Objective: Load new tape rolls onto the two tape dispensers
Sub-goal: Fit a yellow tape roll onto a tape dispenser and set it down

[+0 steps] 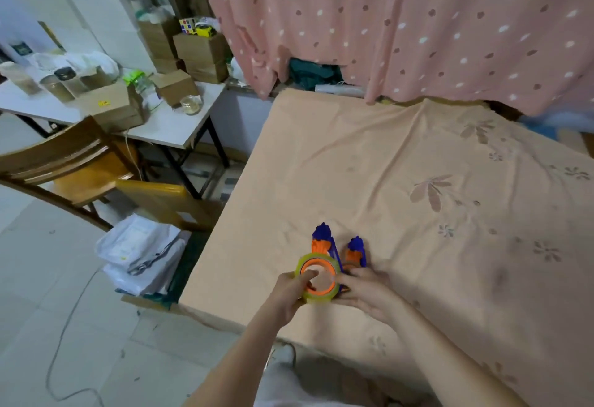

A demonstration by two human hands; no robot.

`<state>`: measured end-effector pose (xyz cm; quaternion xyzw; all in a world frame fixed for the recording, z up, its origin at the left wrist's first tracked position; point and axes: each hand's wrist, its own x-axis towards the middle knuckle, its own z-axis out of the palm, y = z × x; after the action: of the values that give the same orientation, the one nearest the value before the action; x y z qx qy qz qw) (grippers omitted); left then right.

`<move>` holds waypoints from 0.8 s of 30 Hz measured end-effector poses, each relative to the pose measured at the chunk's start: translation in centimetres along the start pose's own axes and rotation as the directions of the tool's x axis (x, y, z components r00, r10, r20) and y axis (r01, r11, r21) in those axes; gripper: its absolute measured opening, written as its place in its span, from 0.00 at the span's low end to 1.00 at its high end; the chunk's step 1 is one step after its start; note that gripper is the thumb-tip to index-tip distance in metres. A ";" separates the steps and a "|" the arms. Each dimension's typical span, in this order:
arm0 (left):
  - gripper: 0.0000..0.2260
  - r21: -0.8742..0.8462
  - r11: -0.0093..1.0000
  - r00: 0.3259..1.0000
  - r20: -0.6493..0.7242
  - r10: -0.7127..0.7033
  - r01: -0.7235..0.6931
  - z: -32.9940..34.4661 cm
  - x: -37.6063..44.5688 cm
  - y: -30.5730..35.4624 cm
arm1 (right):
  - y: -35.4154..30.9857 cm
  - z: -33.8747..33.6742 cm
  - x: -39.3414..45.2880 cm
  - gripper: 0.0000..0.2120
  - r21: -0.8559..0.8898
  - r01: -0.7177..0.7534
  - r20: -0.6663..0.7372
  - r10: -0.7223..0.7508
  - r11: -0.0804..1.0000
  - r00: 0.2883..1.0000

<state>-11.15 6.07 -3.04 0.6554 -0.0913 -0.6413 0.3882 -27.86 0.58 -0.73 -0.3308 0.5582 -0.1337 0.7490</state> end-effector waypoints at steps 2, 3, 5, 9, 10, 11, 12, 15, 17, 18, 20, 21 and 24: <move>0.07 0.058 0.998 0.999 0.045 -0.031 0.028 -3.0 0.9 1.2 | 0.3 2.7 1.7 0.12 0.036 -0.002 -0.037 0.003 0.999 0.999; 0.08 0.086 0.996 0.997 0.065 -0.044 0.038 -4.4 1.4 1.9 | 0.2 4.1 2.4 0.12 0.047 -0.001 -0.057 0.004 0.999 0.998; 0.10 0.143 0.987 0.993 0.088 -0.080 0.067 -6.9 2.5 3.1 | 0.0 6.4 3.8 0.12 0.057 -0.007 -0.109 0.013 0.998 0.994; 0.14 0.142 0.985 0.987 0.115 -0.113 0.096 -10.3 4.1 4.6 | -0.3 9.4 6.5 0.08 0.071 -0.040 -0.198 0.054 0.997 0.979; 0.15 0.132 0.986 0.986 0.112 -0.120 0.105 -10.9 4.6 4.7 | -0.4 9.9 7.2 0.05 0.063 -0.052 -0.209 0.064 0.997 0.976; 0.15 0.123 0.986 0.987 0.105 -0.125 0.112 -11.3 5.0 4.7 | -0.4 10.4 7.8 0.03 0.052 -0.072 -0.218 0.081 0.996 0.973; 0.16 0.118 0.986 0.987 0.094 -0.128 0.117 -11.6 5.5 4.7 | -0.4 10.8 8.4 0.02 0.043 -0.096 -0.227 0.103 0.994 0.968; 0.15 0.134 0.985 0.993 0.047 -0.112 0.105 -11.9 6.8 5.0 | -0.3 11.7 10.3 0.04 0.045 -0.142 -0.276 0.149 0.989 0.949; 0.14 0.171 0.980 0.994 0.021 -0.105 0.100 -12.0 7.3 5.4 | -0.4 12.2 11.0 0.12 0.016 -0.133 -0.296 0.132 0.991 0.946; 0.14 0.187 0.977 0.994 0.016 -0.110 0.105 -12.1 7.7 5.4 | -0.3 12.4 11.3 0.13 -0.018 -0.130 -0.309 0.118 0.991 0.944; 0.12 0.214 0.970 0.992 0.012 -0.124 0.118 -12.1 8.3 5.4 | -0.5 12.6 11.5 0.13 -0.071 -0.137 -0.332 0.106 0.988 0.937; 0.11 0.232 0.965 0.992 0.002 -0.124 0.120 -12.0 8.5 5.5 | -0.6 12.7 11.7 0.13 -0.084 -0.142 -0.336 0.106 0.986 0.936; 0.12 0.252 0.962 0.993 -0.078 -0.089 0.106 -11.8 9.8 5.3 | -0.8 13.1 12.7 0.14 -0.170 -0.145 -0.344 0.079 0.975 0.936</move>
<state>3.19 0.97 -8.72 0.7245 -0.1280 -0.6206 0.2713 -11.27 -2.68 -7.68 -0.3418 0.7058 -0.0901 0.6139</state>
